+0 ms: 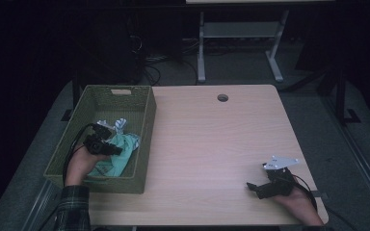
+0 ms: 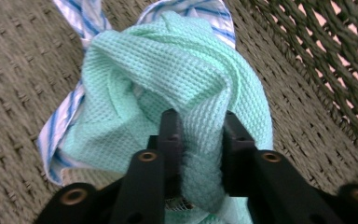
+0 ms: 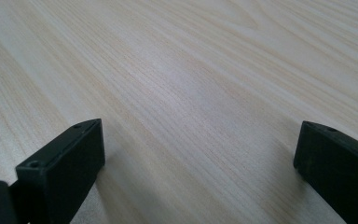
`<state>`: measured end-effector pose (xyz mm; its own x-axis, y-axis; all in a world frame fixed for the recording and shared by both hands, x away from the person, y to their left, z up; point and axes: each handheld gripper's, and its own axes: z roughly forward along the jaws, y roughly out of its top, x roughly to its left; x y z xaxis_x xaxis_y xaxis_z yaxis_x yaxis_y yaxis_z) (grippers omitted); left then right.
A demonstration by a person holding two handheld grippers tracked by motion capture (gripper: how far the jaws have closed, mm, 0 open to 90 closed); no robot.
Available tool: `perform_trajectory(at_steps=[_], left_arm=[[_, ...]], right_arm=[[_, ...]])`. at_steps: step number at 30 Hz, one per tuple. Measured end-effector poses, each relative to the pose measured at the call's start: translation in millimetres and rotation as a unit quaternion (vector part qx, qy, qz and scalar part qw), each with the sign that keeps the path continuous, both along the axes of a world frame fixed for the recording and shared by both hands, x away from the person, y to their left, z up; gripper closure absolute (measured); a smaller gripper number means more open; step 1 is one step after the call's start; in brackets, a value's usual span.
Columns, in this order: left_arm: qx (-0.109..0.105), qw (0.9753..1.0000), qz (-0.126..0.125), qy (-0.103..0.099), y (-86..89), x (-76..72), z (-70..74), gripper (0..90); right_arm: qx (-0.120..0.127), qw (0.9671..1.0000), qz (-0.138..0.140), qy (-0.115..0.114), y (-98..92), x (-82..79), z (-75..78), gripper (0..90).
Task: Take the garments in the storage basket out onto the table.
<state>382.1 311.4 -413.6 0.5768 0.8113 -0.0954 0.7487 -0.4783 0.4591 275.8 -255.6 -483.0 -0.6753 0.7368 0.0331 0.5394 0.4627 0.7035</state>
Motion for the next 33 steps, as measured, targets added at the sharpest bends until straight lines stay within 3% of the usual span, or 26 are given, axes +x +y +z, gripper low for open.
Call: perform_trajectory(at_steps=[5, 11, 17, 23, 24, 25, 28, 31, 33], left_arm=[[-0.010, 0.9999, 0.008, -0.009, 2.2, -0.7, 4.4, 76.3], [-0.036, 0.9984, 0.018, -0.040, 8.7, -3.1, 12.3, 76.3], [-0.078, 0.9946, 0.018, -0.065, 15.4, -5.7, 20.0, 76.7], [-0.106, 0.9903, 0.021, -0.087, 20.1, -8.1, 25.6, 77.2], [-0.118, 0.9881, 0.023, -0.097, 21.5, -9.6, 28.2, 77.3], [-0.118, 0.9881, 0.023, -0.097, 21.5, -9.6, 28.2, 77.3], [-0.133, 0.9850, 0.027, -0.107, 22.6, -11.3, 32.4, 77.3], [-0.132, 0.9845, 0.027, -0.112, 22.9, -11.5, 34.8, 77.4], [-0.141, 0.9820, 0.028, -0.123, 21.7, -13.1, 40.1, 77.5]], right_arm=[[0.000, 1.0000, 0.000, 0.000, 0.0, 0.0, 0.0, 1.4], [0.000, 1.0000, 0.000, 0.000, 0.0, 0.0, 0.0, 1.4], [0.000, 1.0000, 0.001, -0.001, -0.1, 0.1, 0.0, 1.4], [0.000, 1.0000, 0.000, 0.000, -0.1, 0.1, 0.1, 1.4], [0.000, 1.0000, 0.000, 0.000, 0.0, 0.0, 0.1, 1.4], [0.000, 1.0000, 0.000, 0.000, 0.0, 0.0, 0.1, 1.4], [0.000, 1.0000, 0.000, 0.000, -0.1, 0.1, 0.0, 1.4], [0.000, 1.0000, 0.000, 0.000, -0.1, 0.1, 0.0, 1.4], [0.000, 1.0000, 0.000, 0.000, 0.0, 0.1, 0.0, 1.4]])
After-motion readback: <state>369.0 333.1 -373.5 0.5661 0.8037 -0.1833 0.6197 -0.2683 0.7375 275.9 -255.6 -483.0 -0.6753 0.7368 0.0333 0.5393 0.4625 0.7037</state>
